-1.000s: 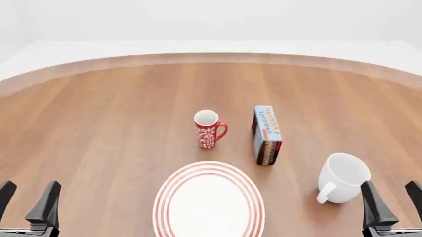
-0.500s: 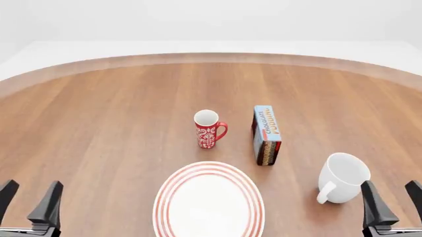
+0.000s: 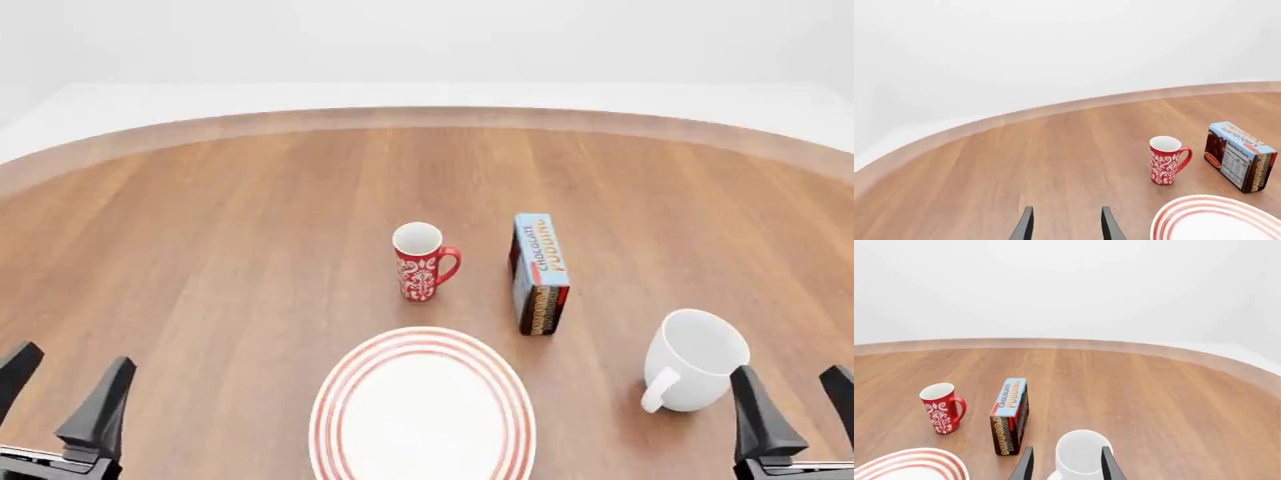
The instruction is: Pick up the white mug and put it on the plate, and put the chocolate pudding to the right of the plate.
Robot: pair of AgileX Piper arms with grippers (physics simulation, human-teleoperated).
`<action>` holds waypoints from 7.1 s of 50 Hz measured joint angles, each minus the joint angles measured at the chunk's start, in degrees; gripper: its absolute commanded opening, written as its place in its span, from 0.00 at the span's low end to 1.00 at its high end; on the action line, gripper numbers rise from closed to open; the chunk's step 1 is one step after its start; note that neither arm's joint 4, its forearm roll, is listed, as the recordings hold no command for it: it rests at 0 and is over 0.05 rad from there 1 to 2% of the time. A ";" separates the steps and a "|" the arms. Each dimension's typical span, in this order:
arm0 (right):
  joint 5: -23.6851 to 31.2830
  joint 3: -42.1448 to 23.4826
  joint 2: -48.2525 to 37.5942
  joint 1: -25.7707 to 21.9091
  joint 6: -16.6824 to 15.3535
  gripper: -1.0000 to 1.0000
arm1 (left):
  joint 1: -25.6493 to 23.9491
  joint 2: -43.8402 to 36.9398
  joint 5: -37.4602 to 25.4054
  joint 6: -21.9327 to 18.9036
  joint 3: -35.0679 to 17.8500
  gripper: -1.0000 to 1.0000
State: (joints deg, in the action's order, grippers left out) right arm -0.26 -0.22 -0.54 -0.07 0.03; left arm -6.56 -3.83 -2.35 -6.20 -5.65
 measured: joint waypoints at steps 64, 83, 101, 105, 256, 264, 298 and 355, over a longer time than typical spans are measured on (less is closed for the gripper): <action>-0.18 0.06 -0.24 -0.35 -0.04 1.00 | -27.67 -35.94 24.35 -8.59 -10.57 1.00; -0.32 0.05 -0.46 -0.38 0.12 1.00 | -33.45 -45.17 29.40 -9.37 -13.96 1.00; -0.64 0.06 -0.81 -0.39 0.20 1.00 | -37.35 -54.53 33.60 -9.96 -16.78 1.00; -0.68 0.07 -0.85 -0.39 0.21 1.00 | -38.13 -56.56 34.35 -10.24 -17.51 1.00; -1.17 0.04 -1.46 -0.67 1.93 1.00 | -59.51 -98.68 30.18 -6.87 -50.24 1.00; -1.28 0.05 -1.59 -0.66 2.04 1.00 | -59.98 -99.37 29.96 -6.54 -51.06 1.00; -1.17 0.09 -1.69 -0.54 2.47 1.00 | -60.39 -102.98 29.79 -5.09 -54.72 1.00; -4.25 0.15 -4.87 -0.40 2.93 1.00 | -59.53 -110.06 30.08 -2.28 -60.35 1.00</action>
State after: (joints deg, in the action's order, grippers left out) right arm -4.50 -0.08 -5.42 -0.47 2.96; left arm -66.09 -113.89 27.73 -8.48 -66.00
